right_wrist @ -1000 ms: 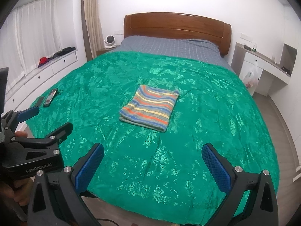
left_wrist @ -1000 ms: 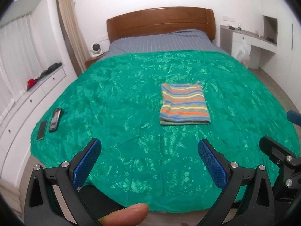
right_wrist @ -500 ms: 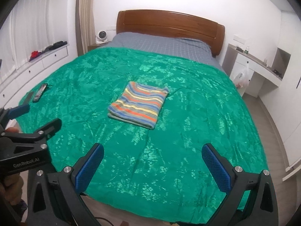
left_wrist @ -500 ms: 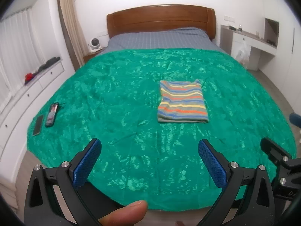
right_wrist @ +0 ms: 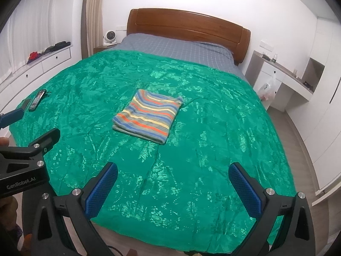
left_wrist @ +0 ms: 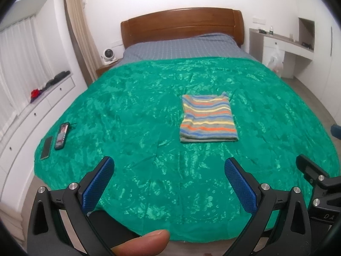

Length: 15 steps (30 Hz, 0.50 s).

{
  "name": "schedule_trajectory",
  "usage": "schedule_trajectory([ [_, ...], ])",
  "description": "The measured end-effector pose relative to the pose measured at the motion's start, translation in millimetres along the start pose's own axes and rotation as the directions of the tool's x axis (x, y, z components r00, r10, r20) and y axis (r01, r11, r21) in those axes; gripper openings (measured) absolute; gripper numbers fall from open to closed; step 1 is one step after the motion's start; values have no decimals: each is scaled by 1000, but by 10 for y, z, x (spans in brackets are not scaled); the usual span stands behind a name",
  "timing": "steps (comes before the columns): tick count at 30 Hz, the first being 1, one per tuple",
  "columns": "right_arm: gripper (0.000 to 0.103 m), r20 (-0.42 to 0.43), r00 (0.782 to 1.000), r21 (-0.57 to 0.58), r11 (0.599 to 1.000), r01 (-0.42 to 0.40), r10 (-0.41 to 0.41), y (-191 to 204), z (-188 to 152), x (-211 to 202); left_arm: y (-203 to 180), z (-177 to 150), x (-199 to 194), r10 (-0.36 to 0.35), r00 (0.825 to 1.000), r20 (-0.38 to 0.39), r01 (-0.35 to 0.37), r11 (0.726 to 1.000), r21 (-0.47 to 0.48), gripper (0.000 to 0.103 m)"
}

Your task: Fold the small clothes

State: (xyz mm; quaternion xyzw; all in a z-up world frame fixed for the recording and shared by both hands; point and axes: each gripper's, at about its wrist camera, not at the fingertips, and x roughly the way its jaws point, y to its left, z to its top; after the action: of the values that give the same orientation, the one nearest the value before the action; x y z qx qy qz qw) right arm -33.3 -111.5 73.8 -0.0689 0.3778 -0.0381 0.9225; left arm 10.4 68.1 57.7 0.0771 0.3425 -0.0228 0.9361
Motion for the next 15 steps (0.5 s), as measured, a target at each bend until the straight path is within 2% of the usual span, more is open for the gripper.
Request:
schedule_trajectory([
  [5, 102, 7, 1000, 12, 1000, -9, 9, -37, 24, -31, 27, 36, -21, -10, 1000, 1, 10, 999, -30, 103],
  [15, 102, 14, 999, 9, 999, -45, 45, -10, 82, -40, -11, 48, 12, 1, 1000, -18, -1, 1000, -14, 103],
])
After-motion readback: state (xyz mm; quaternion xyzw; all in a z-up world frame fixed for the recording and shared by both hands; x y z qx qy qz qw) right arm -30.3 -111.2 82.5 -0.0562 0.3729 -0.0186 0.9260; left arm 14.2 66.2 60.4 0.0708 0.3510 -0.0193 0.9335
